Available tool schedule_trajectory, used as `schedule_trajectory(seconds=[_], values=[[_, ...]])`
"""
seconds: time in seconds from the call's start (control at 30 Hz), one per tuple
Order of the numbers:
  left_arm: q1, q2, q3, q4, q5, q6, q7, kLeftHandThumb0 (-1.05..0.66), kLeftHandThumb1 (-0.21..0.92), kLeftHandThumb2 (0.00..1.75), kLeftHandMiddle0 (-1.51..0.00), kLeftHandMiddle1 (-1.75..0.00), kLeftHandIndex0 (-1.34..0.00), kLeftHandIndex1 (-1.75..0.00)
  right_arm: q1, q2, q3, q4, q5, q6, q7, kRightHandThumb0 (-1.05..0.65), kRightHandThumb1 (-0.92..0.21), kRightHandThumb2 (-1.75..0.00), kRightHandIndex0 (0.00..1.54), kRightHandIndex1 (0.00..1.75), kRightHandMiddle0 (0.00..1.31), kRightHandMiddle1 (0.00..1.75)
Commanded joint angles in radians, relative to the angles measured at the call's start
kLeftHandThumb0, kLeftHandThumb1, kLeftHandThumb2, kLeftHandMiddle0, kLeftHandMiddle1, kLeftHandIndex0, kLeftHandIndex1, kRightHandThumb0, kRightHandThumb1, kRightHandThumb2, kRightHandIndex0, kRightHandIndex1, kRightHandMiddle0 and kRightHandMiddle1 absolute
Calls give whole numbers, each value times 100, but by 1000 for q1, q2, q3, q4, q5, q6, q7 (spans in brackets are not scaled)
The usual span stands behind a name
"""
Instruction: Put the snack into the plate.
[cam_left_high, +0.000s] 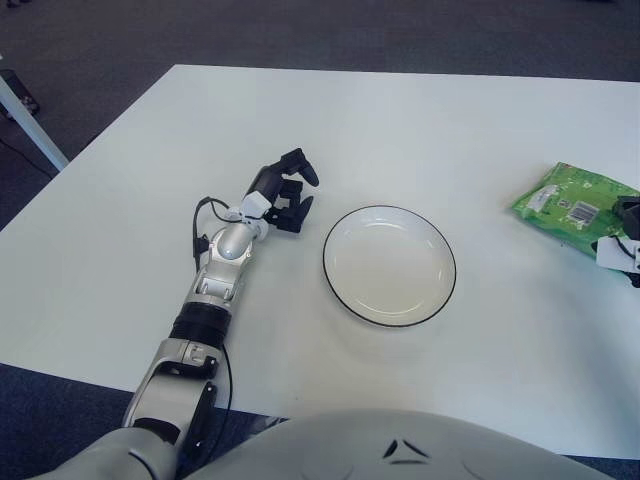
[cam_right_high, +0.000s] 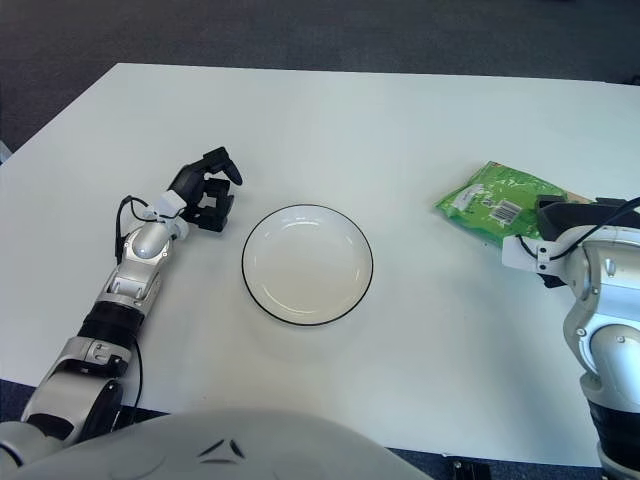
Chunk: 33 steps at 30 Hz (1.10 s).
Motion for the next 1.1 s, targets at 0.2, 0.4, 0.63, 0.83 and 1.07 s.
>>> schedule_trajectory(seconds=[0.2,0.4,0.63,0.83,1.07], values=[[61,-9,3,41,-11,-1,-4,-44,43,118,-124,-175,-53,-175,-32,-37,27,196,65,-55,-184,-105,-92,-110,0,0,0,7],[62,-11,3,38,-15,4,-6,-44,43,118,-124,-175,-53,-175,-59,-22,30,273,124,-58,-305,-105,-92,-104,0,0,0,1],[63,-14,6,40,-20,0,-5,-44,43,118,-123,-175,-52,-175,-117,-10,48,394,250,-66,-387,-105,-92,-101,0,0,0,0],[63,-17,5,41,-10,-5,6,-44,43,118,-125,-175,-53,-175,-133,-21,36,477,451,-177,-449,-103,-92,-100,0,0,2,2],[61,-14,3,44,-1,-13,8,-45,40,121,-126,-175,-55,-175,-131,-54,42,535,621,-293,-477,-101,-92,-96,0,0,0,15]])
